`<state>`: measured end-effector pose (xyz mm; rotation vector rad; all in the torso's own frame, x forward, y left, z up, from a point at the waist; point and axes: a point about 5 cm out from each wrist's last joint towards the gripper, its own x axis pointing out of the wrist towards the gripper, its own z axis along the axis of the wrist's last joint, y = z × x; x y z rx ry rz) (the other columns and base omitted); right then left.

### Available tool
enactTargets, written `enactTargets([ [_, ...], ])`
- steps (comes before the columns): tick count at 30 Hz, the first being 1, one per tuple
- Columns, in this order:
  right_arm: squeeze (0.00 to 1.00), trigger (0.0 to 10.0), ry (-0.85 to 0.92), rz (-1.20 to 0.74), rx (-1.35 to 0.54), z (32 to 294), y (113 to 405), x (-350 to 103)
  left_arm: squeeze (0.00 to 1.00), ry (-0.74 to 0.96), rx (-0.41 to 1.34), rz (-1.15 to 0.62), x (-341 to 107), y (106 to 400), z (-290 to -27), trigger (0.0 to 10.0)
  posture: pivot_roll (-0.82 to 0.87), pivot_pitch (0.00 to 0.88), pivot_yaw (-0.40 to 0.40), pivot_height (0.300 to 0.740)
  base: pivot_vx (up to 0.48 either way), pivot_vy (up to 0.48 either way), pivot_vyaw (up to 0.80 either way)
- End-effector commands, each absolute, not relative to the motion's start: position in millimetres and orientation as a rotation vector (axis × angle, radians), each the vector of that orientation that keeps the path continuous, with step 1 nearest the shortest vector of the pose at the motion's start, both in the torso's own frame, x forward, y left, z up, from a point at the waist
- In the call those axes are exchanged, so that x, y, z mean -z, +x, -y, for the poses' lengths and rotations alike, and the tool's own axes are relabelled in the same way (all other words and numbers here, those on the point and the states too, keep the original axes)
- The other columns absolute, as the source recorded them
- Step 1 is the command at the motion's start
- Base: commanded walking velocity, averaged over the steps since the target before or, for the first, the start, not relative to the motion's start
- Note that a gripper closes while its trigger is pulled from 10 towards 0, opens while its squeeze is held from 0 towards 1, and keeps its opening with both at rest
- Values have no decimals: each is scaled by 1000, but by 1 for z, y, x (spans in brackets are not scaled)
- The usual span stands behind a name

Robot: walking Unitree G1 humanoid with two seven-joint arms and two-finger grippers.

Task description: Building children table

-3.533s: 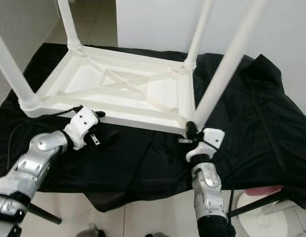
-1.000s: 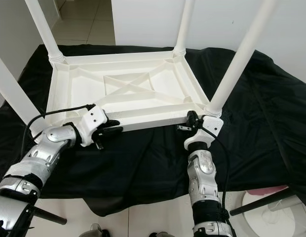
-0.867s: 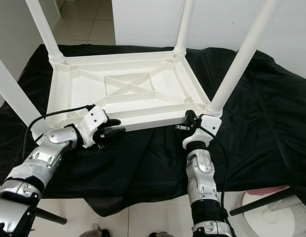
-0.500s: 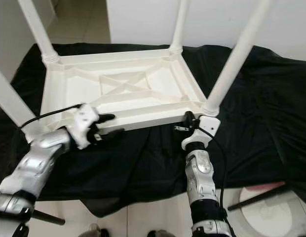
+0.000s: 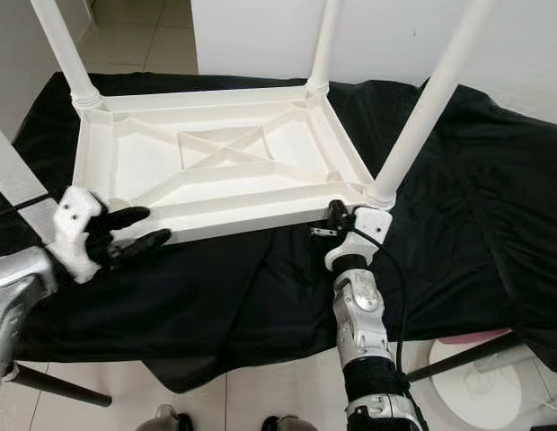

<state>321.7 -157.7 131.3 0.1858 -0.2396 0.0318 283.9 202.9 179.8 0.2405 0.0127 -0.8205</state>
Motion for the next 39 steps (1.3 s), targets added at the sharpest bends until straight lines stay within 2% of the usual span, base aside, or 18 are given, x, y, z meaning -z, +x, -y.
enactTargets([
  [1, 0, 10000, 143, 201, 2, 163, 322, -124, 0, 250, 841, -38, -184, 271, -210, 10000, 92, 96, -91, 740, 0, 0, 0],
  [11, 0, 10000, 89, 176, 13, 161, 327, -121, 0, 295, 807, -126, -195, 243, -237, 10000, 115, 86, -107, 740, 0, 0, 0],
  [17, 0, 10000, 104, 162, 27, 163, 329, -119, 0, 228, 810, -105, -207, 235, -245, 10000, 125, 78, -113, 740, 0, 0, 0],
  [19, 0, 10000, 105, 161, 33, 163, 330, -119, 0, 213, 764, -116, -216, 229, -267, 10000, 129, 73, -110, 740, 0, 0, 0],
  [25, 0, 10000, 99, 162, 40, 162, 331, -119, 0, 263, 712, -195, -222, 222, -294, 10000, 131, 73, -109, 740, 0, 0, 0],
  [34, 0, 10000, 97, 158, 46, 161, 333, -118, 0, 293, 631, -215, -237, 226, -318, 10000, 131, 67, -105, 740, 0, 0, 0],
  [37, 0, 10000, 98, 157, 45, 161, 333, -118, 0, 314, 533, -189, -242, 239, -334, 10000, 128, 67, -105, 740, 0, 0, 0],
  [39, 0, 10000, 100, 153, 45, 161, 333, -117, 0, 328, 505, -161, -244, 245, -335, 10000, 128, 68, -105, 740, 0, 0, 0],
])
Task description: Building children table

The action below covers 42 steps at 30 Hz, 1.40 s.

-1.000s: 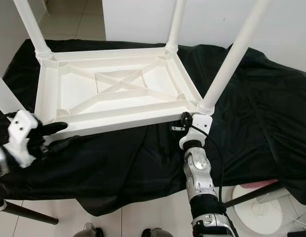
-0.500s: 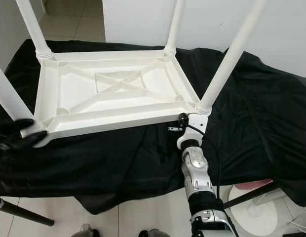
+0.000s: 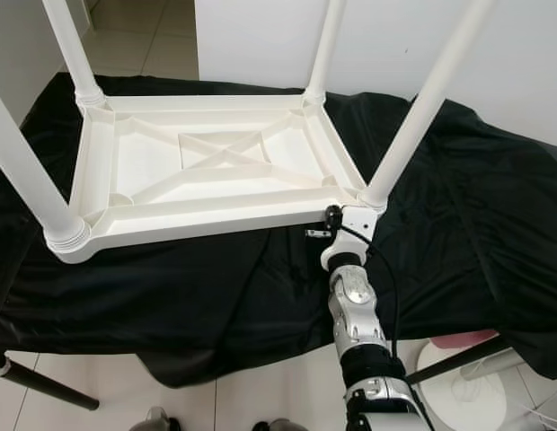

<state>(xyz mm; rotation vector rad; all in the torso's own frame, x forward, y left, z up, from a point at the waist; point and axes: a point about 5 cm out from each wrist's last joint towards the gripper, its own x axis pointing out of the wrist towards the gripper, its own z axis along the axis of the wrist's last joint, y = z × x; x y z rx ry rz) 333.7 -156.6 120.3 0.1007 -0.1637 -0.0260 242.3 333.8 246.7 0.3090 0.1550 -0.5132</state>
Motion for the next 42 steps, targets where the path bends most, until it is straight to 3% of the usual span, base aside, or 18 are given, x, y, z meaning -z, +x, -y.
enactTargets([
  [1, 0, 10000, 100, 153, 45, 161, 333, -117, 0, 328, 505, -161, -244, 245, -335, 10000, 128, 68, -105, 740, 0, 0, 0],
  [9, 0, 10000, 102, 116, 66, 160, 333, -111, 0, 362, 444, -56, -246, 272, -327, 10000, 121, 74, -108, 740, 0, 0, 0],
  [14, 0, 10000, 108, 67, 111, 159, 333, -105, 0, 235, 413, 60, -245, 311, -310, 10000, 109, 84, -105, 740, 0, 0, 0],
  [17, 0, 10000, 112, 50, 136, 161, 332, -102, 0, 196, 442, 88, -246, 319, -302, 10000, 105, 86, -101, 740, 0, 0, 0],
  [32, 0, 10000, 129, -20, 187, 166, 336, -95, 0, 72, 622, 152, -234, 334, -253, 10000, 93, 114, -83, 740, 0, 0, 0],
  [42, 0, 10000, 119, -38, 132, 171, 355, -106, 0, -64, 788, 141, -206, 317, -209, 10000, 94, 107, -100, 740, 0, 0, 0],
])
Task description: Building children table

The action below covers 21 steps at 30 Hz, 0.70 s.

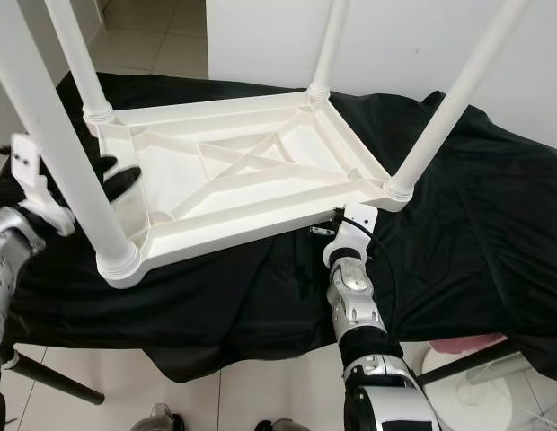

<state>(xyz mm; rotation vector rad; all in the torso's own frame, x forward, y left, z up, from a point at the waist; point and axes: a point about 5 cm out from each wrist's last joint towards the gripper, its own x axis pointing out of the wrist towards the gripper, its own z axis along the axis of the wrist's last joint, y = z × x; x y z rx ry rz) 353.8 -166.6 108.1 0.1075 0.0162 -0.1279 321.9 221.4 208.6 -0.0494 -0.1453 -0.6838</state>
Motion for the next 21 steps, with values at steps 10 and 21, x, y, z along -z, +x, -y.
enactTargets([
  [10, 0, 10000, 123, -57, -9, 157, 381, -131, 0, -152, 863, 154, -195, 298, -174, 10000, 107, 106, -119, 740, 0, 0, 0],
  [21, 0, 10000, 112, -74, -75, 145, 393, -144, 0, -278, 803, 181, -195, 282, -142, 10000, 103, 105, -112, 740, 0, 0, 0],
])
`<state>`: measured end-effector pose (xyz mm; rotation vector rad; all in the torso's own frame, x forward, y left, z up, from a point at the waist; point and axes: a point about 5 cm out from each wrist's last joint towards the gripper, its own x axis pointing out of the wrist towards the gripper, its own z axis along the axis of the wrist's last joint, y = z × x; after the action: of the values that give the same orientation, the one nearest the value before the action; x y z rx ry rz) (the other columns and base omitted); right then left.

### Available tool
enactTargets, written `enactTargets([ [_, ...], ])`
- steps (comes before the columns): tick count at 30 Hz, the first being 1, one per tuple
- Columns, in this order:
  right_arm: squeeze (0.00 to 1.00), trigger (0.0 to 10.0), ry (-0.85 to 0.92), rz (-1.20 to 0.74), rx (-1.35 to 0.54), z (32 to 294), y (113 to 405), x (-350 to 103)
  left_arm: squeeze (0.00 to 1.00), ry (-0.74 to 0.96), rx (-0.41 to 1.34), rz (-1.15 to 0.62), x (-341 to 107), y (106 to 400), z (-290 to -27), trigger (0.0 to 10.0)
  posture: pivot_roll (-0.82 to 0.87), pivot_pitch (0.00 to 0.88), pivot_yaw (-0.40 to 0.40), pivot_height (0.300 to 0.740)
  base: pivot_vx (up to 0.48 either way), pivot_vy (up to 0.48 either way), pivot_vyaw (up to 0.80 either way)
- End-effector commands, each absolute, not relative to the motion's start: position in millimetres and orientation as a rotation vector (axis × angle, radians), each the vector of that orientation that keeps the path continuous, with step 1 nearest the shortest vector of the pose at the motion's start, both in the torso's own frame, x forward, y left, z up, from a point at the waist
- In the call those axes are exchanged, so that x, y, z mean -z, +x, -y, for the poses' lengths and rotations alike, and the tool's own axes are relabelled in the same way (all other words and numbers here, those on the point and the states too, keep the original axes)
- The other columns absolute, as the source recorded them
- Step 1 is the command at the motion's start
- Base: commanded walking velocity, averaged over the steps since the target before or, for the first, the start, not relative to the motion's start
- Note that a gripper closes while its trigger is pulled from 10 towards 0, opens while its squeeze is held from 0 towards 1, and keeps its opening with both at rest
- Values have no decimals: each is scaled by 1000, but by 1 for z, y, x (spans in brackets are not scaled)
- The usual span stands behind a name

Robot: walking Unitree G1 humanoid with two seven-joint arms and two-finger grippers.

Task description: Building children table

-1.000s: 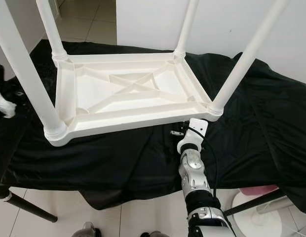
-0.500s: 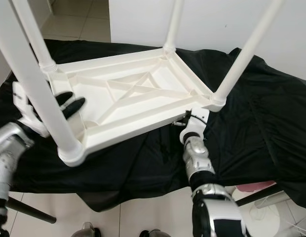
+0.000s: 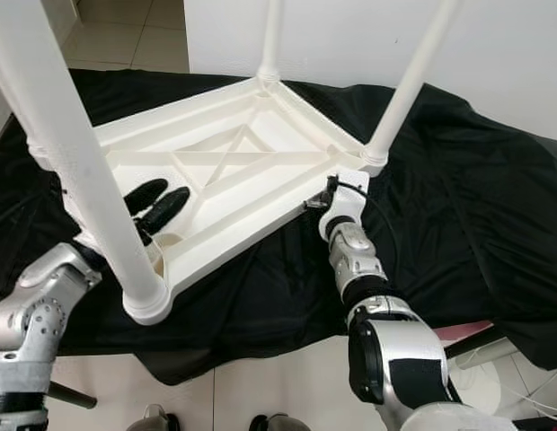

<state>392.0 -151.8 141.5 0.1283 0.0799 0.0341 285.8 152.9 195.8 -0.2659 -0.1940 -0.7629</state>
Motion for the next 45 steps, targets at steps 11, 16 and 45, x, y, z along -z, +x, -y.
enactTargets([
  [11, 0, 10000, 133, -83, -65, 145, 398, -150, 0, -331, 777, 214, -207, 278, -124, 10000, 102, 108, -93, 740, 0, 0, 0],
  [16, 0, 10000, 108, -73, -60, 144, 398, -149, 0, -318, 772, 213, -210, 278, -126, 10000, 101, 114, -89, 740, 0, 0, 0],
  [45, 0, 10000, -11, 194, 35, 206, 353, -150, 0, 68, 597, 77, -192, 295, -206, 10000, 77, 114, -78, 740, 0, 0, 0],
])
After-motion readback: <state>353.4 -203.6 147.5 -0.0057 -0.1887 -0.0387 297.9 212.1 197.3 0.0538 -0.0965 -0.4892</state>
